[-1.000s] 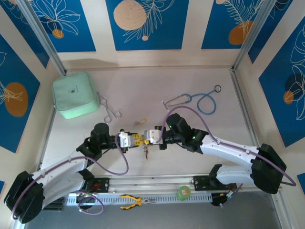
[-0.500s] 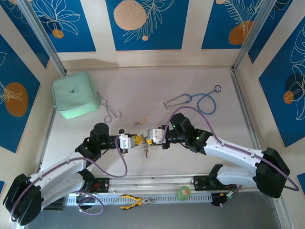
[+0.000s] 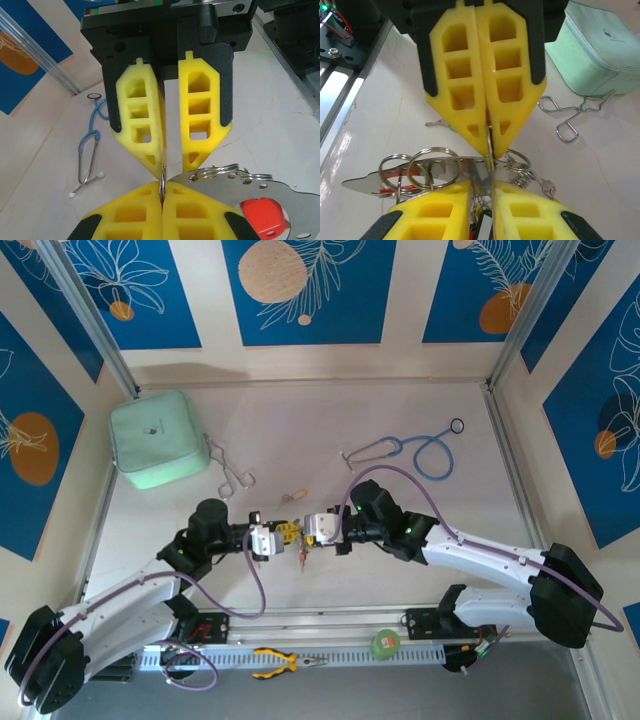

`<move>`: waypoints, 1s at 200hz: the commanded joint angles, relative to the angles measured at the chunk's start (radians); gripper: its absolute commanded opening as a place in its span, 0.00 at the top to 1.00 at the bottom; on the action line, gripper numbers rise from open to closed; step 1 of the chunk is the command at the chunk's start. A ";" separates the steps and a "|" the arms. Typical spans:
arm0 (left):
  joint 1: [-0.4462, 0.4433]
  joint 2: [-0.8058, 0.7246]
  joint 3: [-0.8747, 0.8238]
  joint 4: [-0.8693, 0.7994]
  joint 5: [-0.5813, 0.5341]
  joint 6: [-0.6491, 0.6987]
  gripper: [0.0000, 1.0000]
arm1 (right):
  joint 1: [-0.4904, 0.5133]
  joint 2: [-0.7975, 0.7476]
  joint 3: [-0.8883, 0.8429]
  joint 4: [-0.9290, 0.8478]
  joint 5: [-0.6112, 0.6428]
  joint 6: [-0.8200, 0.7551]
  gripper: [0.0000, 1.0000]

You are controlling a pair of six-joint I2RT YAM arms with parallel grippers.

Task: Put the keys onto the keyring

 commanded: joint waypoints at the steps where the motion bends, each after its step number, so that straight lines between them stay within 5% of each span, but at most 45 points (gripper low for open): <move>1: -0.012 -0.016 0.006 0.012 0.024 0.015 1.00 | 0.006 0.006 0.023 0.027 0.026 0.010 0.81; 101: -0.010 0.025 0.034 0.010 -0.007 -0.144 1.00 | 0.019 0.017 0.033 0.045 -0.020 0.021 0.85; 142: -0.010 0.034 0.040 0.005 -0.019 -0.151 1.00 | 0.022 0.016 0.040 0.044 -0.028 0.020 1.00; 170: -0.011 0.042 0.048 0.003 -0.024 -0.151 0.83 | 0.032 0.020 0.051 0.038 -0.031 0.011 1.00; 200: -0.011 0.052 0.057 -0.008 -0.018 -0.140 0.83 | 0.045 0.031 0.071 0.018 -0.029 -0.003 1.00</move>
